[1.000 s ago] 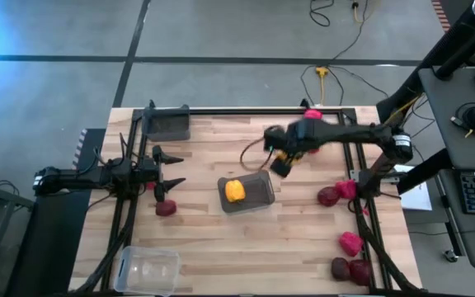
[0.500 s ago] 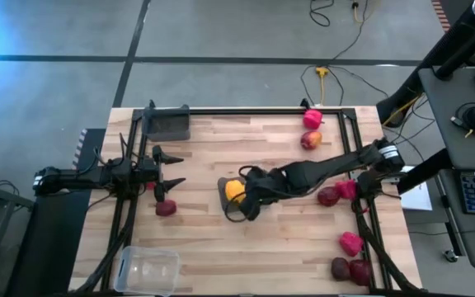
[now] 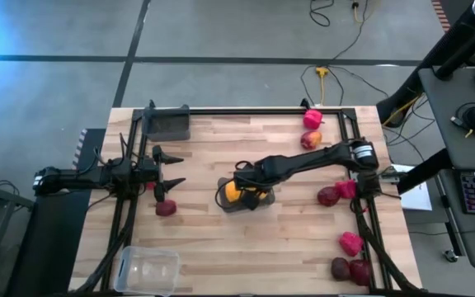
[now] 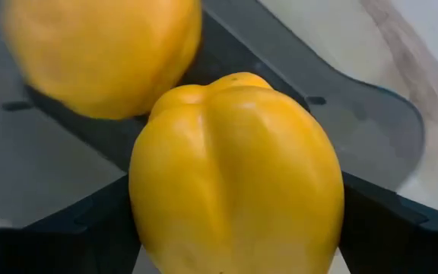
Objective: Sort produce into baskets
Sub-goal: Put the yellow bell pepper into the bottom black bin, then put the top right apple into the top black bin
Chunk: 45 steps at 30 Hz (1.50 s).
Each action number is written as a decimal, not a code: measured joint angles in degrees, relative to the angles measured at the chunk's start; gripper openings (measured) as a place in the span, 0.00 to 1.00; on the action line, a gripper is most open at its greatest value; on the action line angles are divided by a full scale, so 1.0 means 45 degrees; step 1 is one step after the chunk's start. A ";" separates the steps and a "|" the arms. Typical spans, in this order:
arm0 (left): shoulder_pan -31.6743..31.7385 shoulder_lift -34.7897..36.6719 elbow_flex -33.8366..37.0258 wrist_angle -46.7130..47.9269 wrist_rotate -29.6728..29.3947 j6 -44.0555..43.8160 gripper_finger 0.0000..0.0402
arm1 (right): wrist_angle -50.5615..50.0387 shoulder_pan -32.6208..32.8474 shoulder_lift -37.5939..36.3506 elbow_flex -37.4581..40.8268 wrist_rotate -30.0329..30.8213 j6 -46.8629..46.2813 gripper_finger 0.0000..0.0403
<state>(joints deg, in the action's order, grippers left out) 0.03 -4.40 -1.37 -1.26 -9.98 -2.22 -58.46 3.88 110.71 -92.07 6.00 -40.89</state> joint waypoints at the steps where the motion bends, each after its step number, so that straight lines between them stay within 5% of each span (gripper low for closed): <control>1: 0.0000 0.0000 0.0000 -0.0005 0.0000 0.0005 0.81 | -0.0010 -0.0013 0.0146 -0.0012 -0.0053 0.0036 0.84; 9: 0.0019 0.0010 0.0000 -0.0248 -0.0340 0.0005 0.81 | -0.0431 -0.0122 0.0557 -0.0707 -0.0420 -0.0422 0.93; 16: 0.0014 -0.0020 0.0000 -0.0654 -0.0334 -0.0364 0.81 | -0.1037 -0.0208 -0.0830 -0.1862 -0.0156 -0.1302 0.94; 21: -0.0012 0.0027 -0.0005 -0.1156 0.0539 -0.9285 0.81 | -0.4235 -0.0851 -0.2517 -0.1306 0.2382 -0.4079 0.94; 23: -0.0004 -0.0094 -0.0005 -0.1092 0.0007 -1.0414 0.81 | -0.4682 -0.1291 -0.3581 -0.0592 0.2958 -0.5352 0.94; 33: 0.0000 -0.0350 0.0000 -0.0966 -0.1147 -0.9636 0.81 | -0.2794 -0.5226 -0.8103 0.4989 0.3010 -0.9613 0.94; 45: 0.0015 -0.0374 -0.0002 -0.0949 -0.1911 -0.8820 0.81 | 0.1605 -0.9503 -0.7957 0.8002 0.1343 -1.0169 0.94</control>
<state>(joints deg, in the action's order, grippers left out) 0.10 -6.09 -1.38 -5.53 -18.58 -41.91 -51.24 -38.88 74.90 -56.06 12.04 -86.65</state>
